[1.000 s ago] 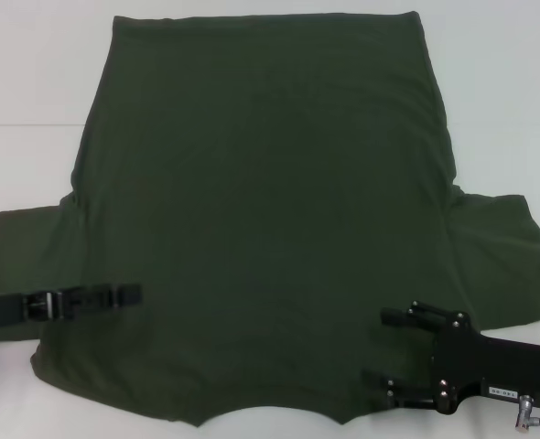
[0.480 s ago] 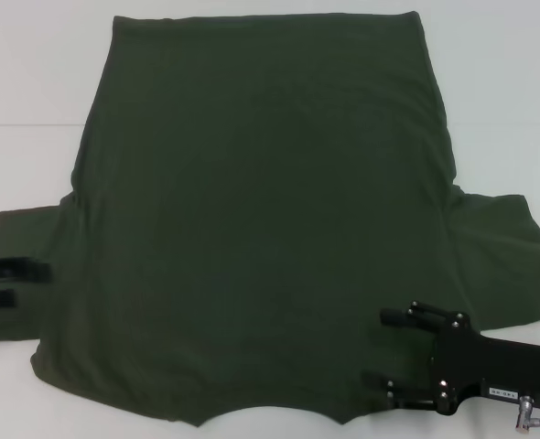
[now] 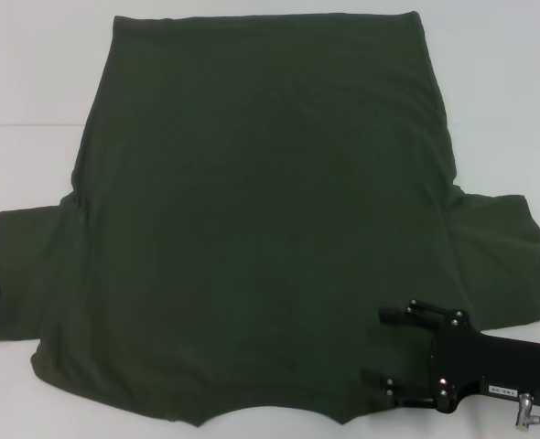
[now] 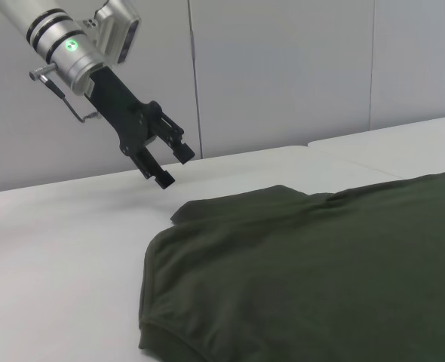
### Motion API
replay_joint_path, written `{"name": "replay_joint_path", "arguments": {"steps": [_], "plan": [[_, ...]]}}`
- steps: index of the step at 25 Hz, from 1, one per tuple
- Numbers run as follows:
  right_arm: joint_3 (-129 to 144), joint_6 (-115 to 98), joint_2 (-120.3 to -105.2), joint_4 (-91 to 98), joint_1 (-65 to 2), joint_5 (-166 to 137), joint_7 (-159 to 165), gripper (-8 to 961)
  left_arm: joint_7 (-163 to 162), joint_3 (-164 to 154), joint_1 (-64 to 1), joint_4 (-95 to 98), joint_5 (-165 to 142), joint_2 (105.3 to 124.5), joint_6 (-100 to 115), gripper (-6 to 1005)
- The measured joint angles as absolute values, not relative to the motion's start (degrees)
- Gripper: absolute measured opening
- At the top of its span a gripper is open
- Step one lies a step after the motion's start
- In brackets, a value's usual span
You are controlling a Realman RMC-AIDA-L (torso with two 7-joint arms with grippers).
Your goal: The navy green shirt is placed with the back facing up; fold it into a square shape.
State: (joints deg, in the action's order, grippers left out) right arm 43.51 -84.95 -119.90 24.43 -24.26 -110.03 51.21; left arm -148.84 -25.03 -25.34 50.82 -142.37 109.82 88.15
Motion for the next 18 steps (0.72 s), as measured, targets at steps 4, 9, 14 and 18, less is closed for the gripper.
{"name": "replay_joint_path", "arguments": {"steps": [4, 9, 14, 18], "plan": [[43.5, -84.8, -119.88, 24.4, -24.3, -110.0, 51.2, 898, -148.9, -24.4, -25.7, 47.4, -142.6, 109.62, 85.6, 845], [43.5, -84.8, -119.88, 24.3, -24.1, -110.1, 51.2, 898, -148.6, -24.4, -26.0, 44.8, -142.6, 109.33, 82.8, 845], [43.3, -84.8, -119.88, 24.4, -24.1, -110.0, 51.2, 898, -148.7, -24.5, -25.8, 44.3, -142.7, 109.26, 80.7, 845], [43.4, -84.8, -119.88, 24.3, -24.2, -110.0, 51.2, 898, -148.8, -24.5, -25.7, 43.3, -142.8, 109.22, 79.6, 845]]}}
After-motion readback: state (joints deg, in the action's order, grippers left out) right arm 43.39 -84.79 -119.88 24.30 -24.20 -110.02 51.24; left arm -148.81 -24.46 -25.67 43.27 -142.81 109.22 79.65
